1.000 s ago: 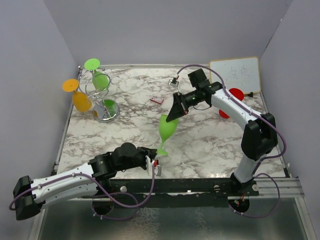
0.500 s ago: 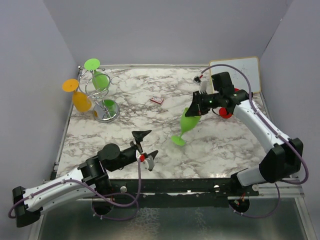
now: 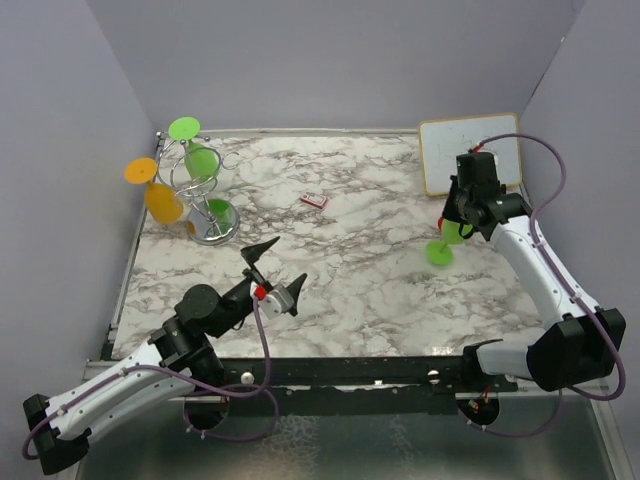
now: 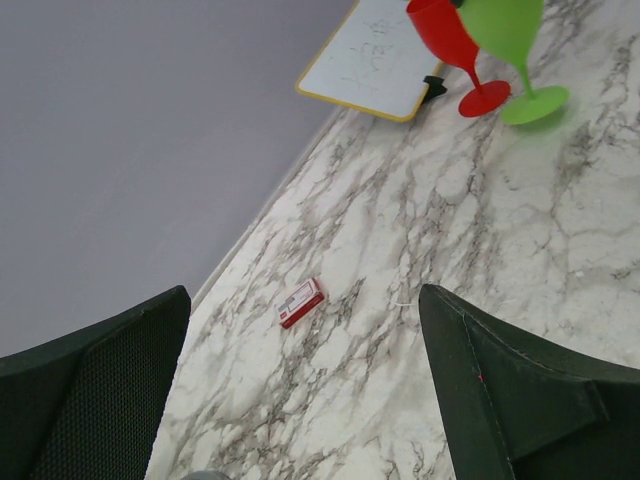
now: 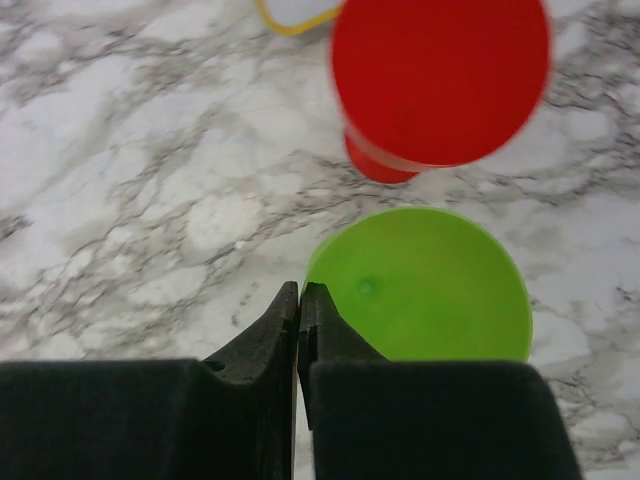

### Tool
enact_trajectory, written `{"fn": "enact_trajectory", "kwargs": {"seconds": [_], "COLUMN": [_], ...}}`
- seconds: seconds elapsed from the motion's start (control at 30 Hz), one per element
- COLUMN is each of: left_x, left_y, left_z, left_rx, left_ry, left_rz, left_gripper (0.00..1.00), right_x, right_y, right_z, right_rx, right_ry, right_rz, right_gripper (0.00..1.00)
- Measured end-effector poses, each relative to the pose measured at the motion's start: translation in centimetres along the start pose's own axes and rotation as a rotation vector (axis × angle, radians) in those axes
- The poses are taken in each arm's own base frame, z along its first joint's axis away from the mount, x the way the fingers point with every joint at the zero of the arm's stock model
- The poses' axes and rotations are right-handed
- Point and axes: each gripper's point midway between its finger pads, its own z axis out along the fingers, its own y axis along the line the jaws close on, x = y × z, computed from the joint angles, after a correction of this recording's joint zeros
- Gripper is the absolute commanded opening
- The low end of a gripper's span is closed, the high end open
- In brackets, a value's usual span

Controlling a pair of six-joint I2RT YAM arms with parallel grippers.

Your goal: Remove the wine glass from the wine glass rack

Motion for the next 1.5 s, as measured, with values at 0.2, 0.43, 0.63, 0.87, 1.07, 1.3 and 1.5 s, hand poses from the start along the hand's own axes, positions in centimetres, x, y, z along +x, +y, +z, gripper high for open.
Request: {"fn": "enact_trajectory", "kwargs": {"seconds": [0.2,0.43,0.63,0.87,1.07,1.3,1.5], "left_x": [-0.1,0.1,0.2,0.0,0.2,0.2,0.5], "left_y": [2.6,3.5,3.7,4.0,4.3,4.5,4.9], "left_z": [-0.5,-0.7,-0.7,-0.8,-0.9,-1.0,-1.2], "left_rx": [-0.114,-0.157,-0.165,-0.182,-0.196,-0.207,-0.230], "left_ry": [-0.001,0.008,0.009,0.006,0.013,0.014,0.026], "left_rz": [-0.038,-0.057,-0.060,-0.061,-0.061,-0.067,-0.084], "left_gripper": [0.99,0.99,0.99,0.99,0.99,0.99,0.99], "right_x": [0.5,-0.2,-0.7,-0.7,-0.4,-0.4,-0.4], "right_y": [-5.4,-6.5,-6.9,-6.9,-7.0,-7.0,-6.8], "right_z": [1.4,2.0,2.4,2.8,3.2,3.4,3.3], "right_rx": [0.222,0.296,0.321,0.321,0.323,0.320,0.305], "right_ry": [-0.024,-0.075,-0.121,-0.136,-0.132,-0.133,-0.127], "right_rz": [0.109,0.150,0.166,0.175,0.169,0.149,0.126], "right_gripper": [0.01,0.01,0.01,0.01,0.05,0.13,0.26]}}
